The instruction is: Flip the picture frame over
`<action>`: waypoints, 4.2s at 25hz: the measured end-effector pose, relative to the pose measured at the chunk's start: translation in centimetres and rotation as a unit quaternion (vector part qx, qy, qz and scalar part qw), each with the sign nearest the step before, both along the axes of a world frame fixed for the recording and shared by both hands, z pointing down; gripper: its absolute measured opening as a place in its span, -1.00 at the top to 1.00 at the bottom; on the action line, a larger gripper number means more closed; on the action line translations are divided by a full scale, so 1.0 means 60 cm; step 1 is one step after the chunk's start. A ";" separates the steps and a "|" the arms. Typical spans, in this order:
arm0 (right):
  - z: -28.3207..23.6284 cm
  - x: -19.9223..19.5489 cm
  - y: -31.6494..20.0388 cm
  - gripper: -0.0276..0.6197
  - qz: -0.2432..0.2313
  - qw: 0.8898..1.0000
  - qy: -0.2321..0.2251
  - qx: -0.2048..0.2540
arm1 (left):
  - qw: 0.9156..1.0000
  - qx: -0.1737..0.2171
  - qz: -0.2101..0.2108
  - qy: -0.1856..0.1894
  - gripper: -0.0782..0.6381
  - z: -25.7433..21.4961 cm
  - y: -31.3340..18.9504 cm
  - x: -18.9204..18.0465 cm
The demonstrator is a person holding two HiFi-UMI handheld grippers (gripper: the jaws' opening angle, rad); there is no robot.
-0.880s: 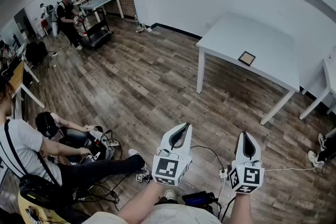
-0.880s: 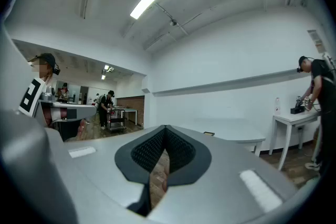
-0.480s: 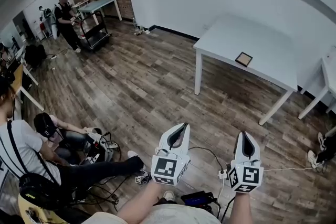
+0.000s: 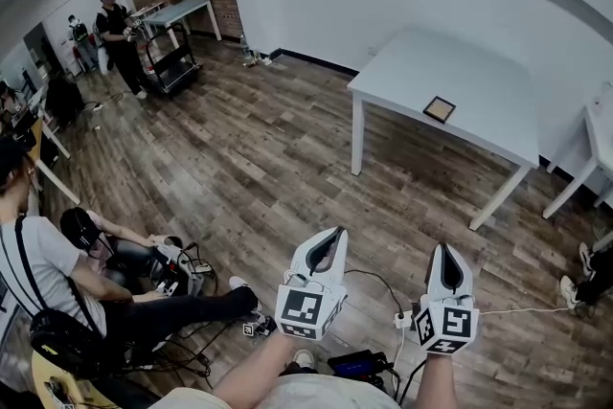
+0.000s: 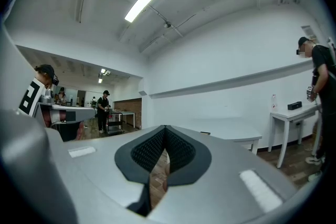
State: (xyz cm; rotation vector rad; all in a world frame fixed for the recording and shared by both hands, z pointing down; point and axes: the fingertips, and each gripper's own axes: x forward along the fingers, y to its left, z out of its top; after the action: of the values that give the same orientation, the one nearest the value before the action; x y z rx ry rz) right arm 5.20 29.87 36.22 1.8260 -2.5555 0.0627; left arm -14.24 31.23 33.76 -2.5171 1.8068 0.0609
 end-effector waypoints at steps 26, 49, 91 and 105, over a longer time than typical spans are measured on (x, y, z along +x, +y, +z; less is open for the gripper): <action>0.028 0.152 -0.024 0.85 -0.011 1.000 -0.005 -0.012 | 1.000 -0.004 -0.016 -0.006 0.78 0.011 -0.014 0.151; 0.041 0.119 -0.174 0.85 0.016 1.000 0.014 -0.013 | 1.000 0.005 0.017 -0.001 0.78 0.030 -0.184 0.125; 0.054 0.028 -0.533 0.85 0.072 0.996 0.026 -0.035 | 0.997 -0.002 0.082 0.001 0.78 0.044 -0.576 0.053; 0.093 0.110 -0.692 0.85 0.058 0.997 0.007 -0.057 | 0.997 -0.011 0.077 -0.007 0.78 0.061 -0.728 0.145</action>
State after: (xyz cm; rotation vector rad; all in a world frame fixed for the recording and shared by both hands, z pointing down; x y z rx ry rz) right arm 11.79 -11.65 41.81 1.9214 -2.3811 0.1918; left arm -5.52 -12.47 37.42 -2.6597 1.6134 0.0282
